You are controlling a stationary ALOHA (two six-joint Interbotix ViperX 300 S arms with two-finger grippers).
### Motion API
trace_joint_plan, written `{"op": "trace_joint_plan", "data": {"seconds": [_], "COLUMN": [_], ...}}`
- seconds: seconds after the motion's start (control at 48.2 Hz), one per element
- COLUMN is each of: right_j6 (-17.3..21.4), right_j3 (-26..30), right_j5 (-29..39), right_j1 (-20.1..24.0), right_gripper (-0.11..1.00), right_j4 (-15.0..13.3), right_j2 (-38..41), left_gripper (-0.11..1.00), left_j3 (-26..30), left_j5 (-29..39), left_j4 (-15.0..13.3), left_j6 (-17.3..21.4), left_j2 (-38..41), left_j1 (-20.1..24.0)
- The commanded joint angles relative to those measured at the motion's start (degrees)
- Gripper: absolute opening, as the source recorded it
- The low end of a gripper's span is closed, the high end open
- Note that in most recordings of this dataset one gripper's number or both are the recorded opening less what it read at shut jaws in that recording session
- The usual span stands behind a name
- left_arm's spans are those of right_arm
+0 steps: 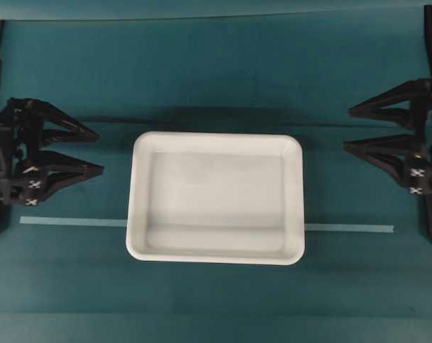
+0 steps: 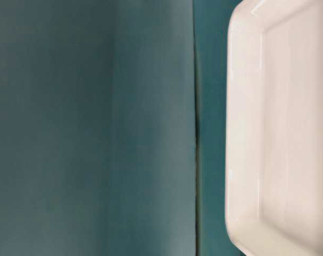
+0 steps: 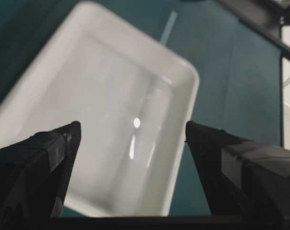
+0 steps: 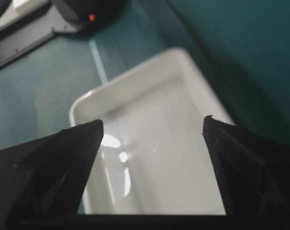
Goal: Lift the white case with both hands.
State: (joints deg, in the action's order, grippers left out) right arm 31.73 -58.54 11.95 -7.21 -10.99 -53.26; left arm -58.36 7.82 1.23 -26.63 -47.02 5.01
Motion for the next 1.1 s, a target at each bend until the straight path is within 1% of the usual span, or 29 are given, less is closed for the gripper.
{"op": "trace_joint_plan", "data": {"seconds": [0.0, 0.145, 0.228, 0.54, 0.768, 0.955, 1.079], "right_j6": [-2.1, -5.4, -6.5, -7.0, -7.0, -7.0, -6.9], "right_j3": [0.9, 1.1, 1.3, 2.5, 3.0, 3.1, 3.0], "right_j5": [-0.5, -0.4, -0.7, -2.6, -4.1, -5.1, -4.3], "right_j1": [-0.1, 0.0, 0.3, 1.0, 1.1, 1.3, 1.7], "right_gripper": [0.89, 0.89, 0.89, 0.89, 0.89, 0.89, 0.89], "right_j4": [-0.4, -0.4, -0.4, -0.4, -0.4, -0.4, -0.4], "right_j2": [-0.8, -3.2, -4.1, -8.0, -9.2, -9.2, -9.1], "left_gripper": [0.93, 0.93, 0.93, 0.93, 0.93, 0.93, 0.93], "left_j3": [1.5, 1.5, 1.6, 2.0, 2.5, 2.7, 2.7], "left_j5": [-0.6, -1.1, -1.5, -2.6, -2.7, -2.5, -2.5], "left_j4": [0.3, 0.3, 0.3, 0.3, 0.3, 0.4, 0.3], "left_j6": [2.0, 4.9, 6.0, 7.6, 9.6, 9.8, 9.8], "left_j2": [-1.0, -3.4, -5.0, -10.3, -12.9, -14.1, -14.1], "left_j1": [-0.1, -0.1, -0.1, -0.2, -0.2, -0.2, -0.3]}}
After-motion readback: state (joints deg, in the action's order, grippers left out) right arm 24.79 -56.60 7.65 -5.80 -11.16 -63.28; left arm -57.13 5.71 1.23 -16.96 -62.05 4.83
